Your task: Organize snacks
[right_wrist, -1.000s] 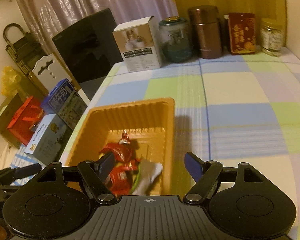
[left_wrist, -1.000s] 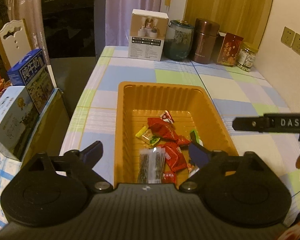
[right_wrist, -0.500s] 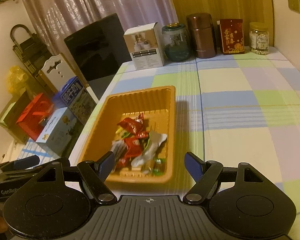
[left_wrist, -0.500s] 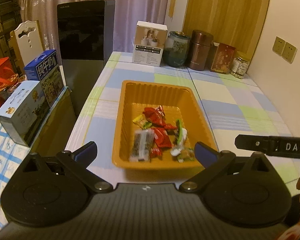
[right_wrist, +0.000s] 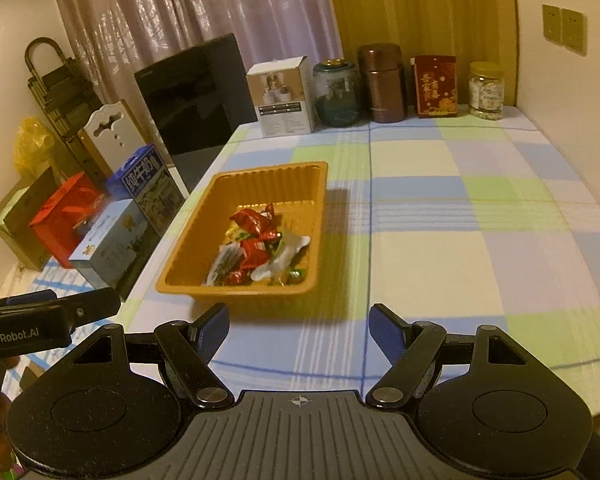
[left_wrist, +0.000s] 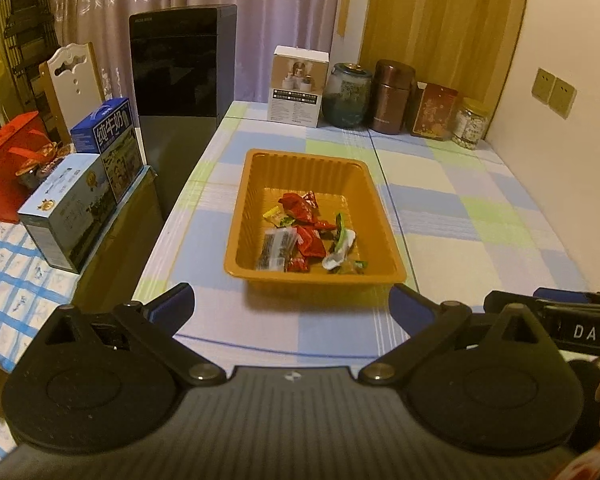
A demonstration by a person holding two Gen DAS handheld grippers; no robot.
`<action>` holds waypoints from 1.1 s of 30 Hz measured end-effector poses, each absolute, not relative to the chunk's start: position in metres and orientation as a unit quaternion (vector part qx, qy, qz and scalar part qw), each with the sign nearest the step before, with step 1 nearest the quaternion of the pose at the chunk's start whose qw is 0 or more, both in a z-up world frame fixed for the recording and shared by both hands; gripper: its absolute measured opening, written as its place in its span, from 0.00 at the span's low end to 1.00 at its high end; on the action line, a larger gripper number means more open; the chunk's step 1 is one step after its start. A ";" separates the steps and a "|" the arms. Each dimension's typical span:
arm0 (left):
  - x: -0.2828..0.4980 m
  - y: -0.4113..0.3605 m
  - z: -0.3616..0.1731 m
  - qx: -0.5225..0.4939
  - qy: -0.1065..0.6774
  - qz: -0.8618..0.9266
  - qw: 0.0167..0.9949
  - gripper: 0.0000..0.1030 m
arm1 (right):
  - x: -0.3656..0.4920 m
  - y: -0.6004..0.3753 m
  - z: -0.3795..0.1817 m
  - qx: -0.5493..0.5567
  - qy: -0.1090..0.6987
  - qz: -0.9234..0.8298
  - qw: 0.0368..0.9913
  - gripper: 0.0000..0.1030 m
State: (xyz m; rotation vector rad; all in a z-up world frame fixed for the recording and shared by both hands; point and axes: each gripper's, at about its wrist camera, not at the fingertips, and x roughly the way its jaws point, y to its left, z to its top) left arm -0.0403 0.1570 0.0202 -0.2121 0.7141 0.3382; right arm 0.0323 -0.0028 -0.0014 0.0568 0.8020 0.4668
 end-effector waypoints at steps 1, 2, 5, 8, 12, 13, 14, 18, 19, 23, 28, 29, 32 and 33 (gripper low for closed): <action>-0.043 0.153 0.021 -0.101 0.348 0.163 0.918 1.00 | 0.028 -0.004 0.000 0.026 0.387 0.223 0.895 0.74; -0.045 0.151 0.021 -0.099 0.349 0.160 0.918 1.00 | 0.024 -0.006 0.001 0.023 0.386 0.220 0.895 0.74; -0.053 0.142 0.021 -0.089 0.350 0.156 0.919 1.00 | 0.012 -0.009 0.003 0.013 0.383 0.212 0.899 0.74; -0.058 0.135 0.019 -0.081 0.354 0.154 0.919 1.00 | 0.003 -0.011 0.004 0.009 0.381 0.208 0.901 0.74; -0.066 0.131 0.017 -0.078 0.354 0.153 0.919 1.00 | -0.008 -0.015 0.002 0.005 0.377 0.207 0.903 0.74; -0.068 0.130 0.017 -0.077 0.354 0.154 0.919 1.00 | -0.010 -0.015 0.002 0.002 0.375 0.206 0.904 0.74; -0.070 0.130 0.017 -0.076 0.353 0.155 0.920 1.00 | -0.012 -0.016 0.002 0.002 0.375 0.206 0.904 0.74; -0.074 0.128 0.017 -0.073 0.351 0.155 0.920 1.00 | -0.016 -0.018 0.001 0.003 0.374 0.209 0.904 0.74; -0.075 0.127 0.017 -0.072 0.351 0.156 0.921 1.00 | -0.017 -0.019 0.001 0.004 0.373 0.209 0.904 0.74; -0.076 0.124 0.018 -0.070 0.349 0.156 0.921 1.00 | -0.018 -0.019 0.004 0.005 0.369 0.208 0.906 0.74; -0.075 0.123 0.018 -0.070 0.348 0.157 0.922 1.00 | -0.019 -0.021 0.005 0.007 0.366 0.207 0.907 0.74; -0.076 0.123 0.018 -0.070 0.348 0.157 0.922 1.00 | -0.019 -0.021 0.005 0.008 0.365 0.206 0.908 0.74; -0.076 0.123 0.019 -0.069 0.349 0.156 0.922 1.00 | -0.018 -0.023 0.004 0.011 0.366 0.206 0.907 0.74; -0.076 0.123 0.019 -0.069 0.348 0.156 0.922 1.00 | -0.018 -0.023 0.004 0.012 0.366 0.206 0.907 0.74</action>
